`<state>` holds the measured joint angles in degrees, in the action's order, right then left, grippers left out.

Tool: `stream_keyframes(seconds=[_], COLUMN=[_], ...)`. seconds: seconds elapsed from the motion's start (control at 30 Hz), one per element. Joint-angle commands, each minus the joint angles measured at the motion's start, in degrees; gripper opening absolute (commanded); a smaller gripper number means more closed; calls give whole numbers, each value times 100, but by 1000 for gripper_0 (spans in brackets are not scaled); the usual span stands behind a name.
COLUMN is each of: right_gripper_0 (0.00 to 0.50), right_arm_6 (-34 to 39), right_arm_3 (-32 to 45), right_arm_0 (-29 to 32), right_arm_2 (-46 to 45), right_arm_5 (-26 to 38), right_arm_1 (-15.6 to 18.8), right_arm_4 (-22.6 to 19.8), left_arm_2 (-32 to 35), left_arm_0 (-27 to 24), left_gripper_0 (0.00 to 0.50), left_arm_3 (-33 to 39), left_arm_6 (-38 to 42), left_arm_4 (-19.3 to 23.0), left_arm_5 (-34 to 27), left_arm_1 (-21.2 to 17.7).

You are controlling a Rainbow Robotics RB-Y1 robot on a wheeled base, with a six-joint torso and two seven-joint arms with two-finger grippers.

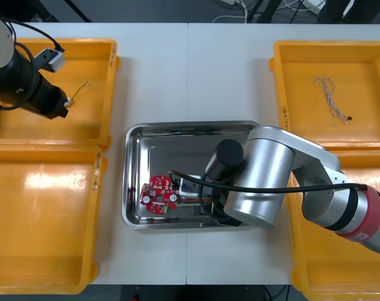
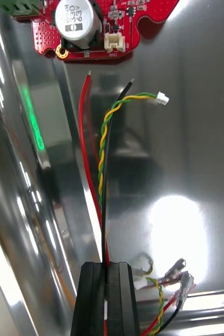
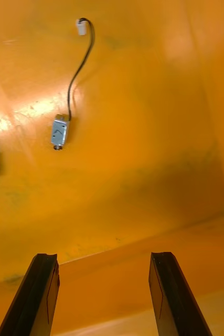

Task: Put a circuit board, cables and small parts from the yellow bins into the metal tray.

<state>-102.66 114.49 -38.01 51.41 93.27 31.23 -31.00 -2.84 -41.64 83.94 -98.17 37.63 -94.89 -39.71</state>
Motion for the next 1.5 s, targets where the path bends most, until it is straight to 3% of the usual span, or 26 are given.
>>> stream_keyframes(seconds=[0.03,0.37,0.5,0.6,0.67,0.8,0.83,1.13,1.3,1.5], right_gripper_0=[0,0,133,171,250,485,500,500,500,500], right_arm_6=[-185,-255,-246,-255,-255,-229,-229,-246,-237,-272], right_arm_3=[21,30,30,21,21,21,30,100,258,416], right_arm_0=[-128,-119,-119,-119,-119,-119,-119,-128,-128,-136], right_arm_2=[186,230,274,274,274,274,274,54,-254,-992], right_arm_5=[-239,-256,-256,-256,-256,-256,-256,-186,166,816], right_arm_1=[261,358,410,410,402,384,384,384,340,296], right_arm_4=[59,67,111,138,138,146,155,208,182,-267], left_arm_2=[196,161,134,134,117,55,38,-138,-138,-138], left_arm_0=[-265,-283,-283,-283,-283,-283,-283,-283,-283,-283], left_gripper_0=[500,500,500,500,500,500,500,500,500,500], left_arm_3=[-212,-792,-1108,-1249,-1284,-1398,-1460,-1785,-1952,-2198], left_arm_6=[-932,-1257,-1574,-1670,-1688,-1732,-1758,-1907,-2004,-2162], left_arm_4=[-142,-133,-133,-151,-186,-230,-212,-221,-221,-212], left_arm_5=[322,1165,1570,1763,1842,2124,2255,3038,3319,3653], left_arm_1=[-256,-239,-239,-239,-239,-239,-239,-239,-239,-239])
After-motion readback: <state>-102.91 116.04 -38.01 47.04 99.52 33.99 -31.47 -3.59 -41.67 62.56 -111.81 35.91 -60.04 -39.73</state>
